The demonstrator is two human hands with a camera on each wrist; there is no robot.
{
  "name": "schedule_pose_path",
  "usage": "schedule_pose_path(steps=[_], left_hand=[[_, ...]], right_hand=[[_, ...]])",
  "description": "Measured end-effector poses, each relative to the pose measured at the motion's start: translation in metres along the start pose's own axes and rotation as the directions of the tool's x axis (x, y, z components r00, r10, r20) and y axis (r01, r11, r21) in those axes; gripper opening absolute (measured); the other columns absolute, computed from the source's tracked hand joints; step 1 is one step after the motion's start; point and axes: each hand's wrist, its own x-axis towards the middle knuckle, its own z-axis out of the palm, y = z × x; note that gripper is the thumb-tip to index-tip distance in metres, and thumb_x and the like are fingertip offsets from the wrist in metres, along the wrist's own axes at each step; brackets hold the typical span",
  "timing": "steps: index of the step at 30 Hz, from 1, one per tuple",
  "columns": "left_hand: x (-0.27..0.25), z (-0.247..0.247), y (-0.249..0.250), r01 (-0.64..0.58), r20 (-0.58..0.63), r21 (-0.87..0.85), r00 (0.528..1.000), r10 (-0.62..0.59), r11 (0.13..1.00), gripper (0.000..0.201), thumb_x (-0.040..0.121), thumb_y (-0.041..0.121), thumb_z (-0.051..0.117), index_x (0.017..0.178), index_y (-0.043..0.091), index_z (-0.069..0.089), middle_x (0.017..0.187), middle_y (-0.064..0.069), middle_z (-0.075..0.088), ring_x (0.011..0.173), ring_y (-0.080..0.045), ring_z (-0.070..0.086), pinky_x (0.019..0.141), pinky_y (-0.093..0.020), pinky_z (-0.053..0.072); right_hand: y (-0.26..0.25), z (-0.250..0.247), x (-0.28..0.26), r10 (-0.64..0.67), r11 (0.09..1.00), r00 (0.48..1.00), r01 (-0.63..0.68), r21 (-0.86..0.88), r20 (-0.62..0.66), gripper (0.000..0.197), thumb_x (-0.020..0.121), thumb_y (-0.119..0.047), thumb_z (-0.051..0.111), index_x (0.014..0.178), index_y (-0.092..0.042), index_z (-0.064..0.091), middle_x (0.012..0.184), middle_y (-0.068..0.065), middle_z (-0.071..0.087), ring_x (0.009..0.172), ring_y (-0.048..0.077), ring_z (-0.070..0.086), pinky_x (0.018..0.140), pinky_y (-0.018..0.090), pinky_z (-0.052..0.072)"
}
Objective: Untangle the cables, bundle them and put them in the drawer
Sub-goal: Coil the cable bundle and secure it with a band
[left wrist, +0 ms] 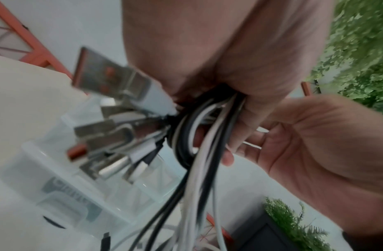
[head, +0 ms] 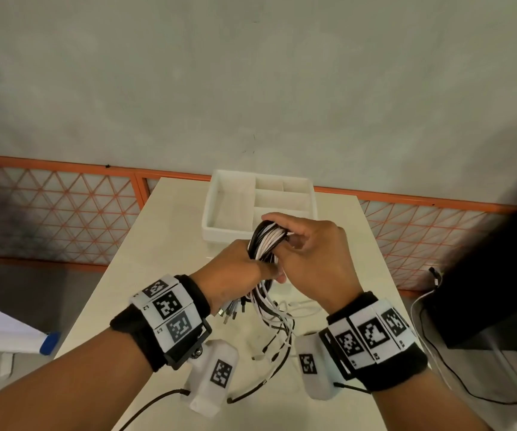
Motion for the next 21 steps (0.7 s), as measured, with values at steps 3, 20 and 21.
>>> schedule_pose_path(steps=[3, 20, 21], left_hand=[[0.003, -0.004, -0.002, -0.021, -0.076, -0.071, 0.997, 0.016, 0.997, 0.017, 0.088, 0.015, 0.067, 0.103, 0.014, 0.075, 0.096, -0.007, 0.078, 0.093, -0.019, 0.073, 0.091, -0.037, 0.053], [0.011, -0.044, 0.011, -0.198, -0.463, -0.309, 0.886, 0.035, 0.930, 0.030, 0.096, 0.024, 0.061, 0.069, 0.016, 0.070, 0.077, -0.010, 0.068, 0.071, -0.027, 0.057, 0.069, -0.041, 0.049], [0.011, -0.047, 0.013, -0.221, -0.473, -0.314, 0.879, 0.049, 0.923, 0.028, 0.097, 0.023, 0.060, 0.071, 0.019, 0.070, 0.076, -0.009, 0.068, 0.071, -0.024, 0.058, 0.069, -0.042, 0.048]], right_hand=[[0.012, 0.009, -0.007, 0.107, 0.966, 0.993, -0.116, 0.233, 0.051, 0.051, 0.086, -0.019, 0.064, 0.132, -0.041, 0.061, 0.107, -0.010, 0.077, 0.093, 0.010, 0.073, 0.089, 0.039, 0.060], [0.093, 0.013, -0.056, 0.122, 0.953, 0.893, 0.017, -0.303, 0.433, 0.011, 0.086, -0.023, 0.056, 0.087, -0.030, 0.065, 0.067, -0.008, 0.069, 0.059, 0.009, 0.061, 0.063, 0.029, 0.053], [0.104, 0.014, -0.061, 0.203, 0.916, 0.851, 0.010, -0.402, 0.484, 0.019, 0.093, -0.029, 0.052, 0.098, -0.035, 0.069, 0.080, -0.008, 0.075, 0.072, 0.010, 0.067, 0.075, 0.031, 0.055]])
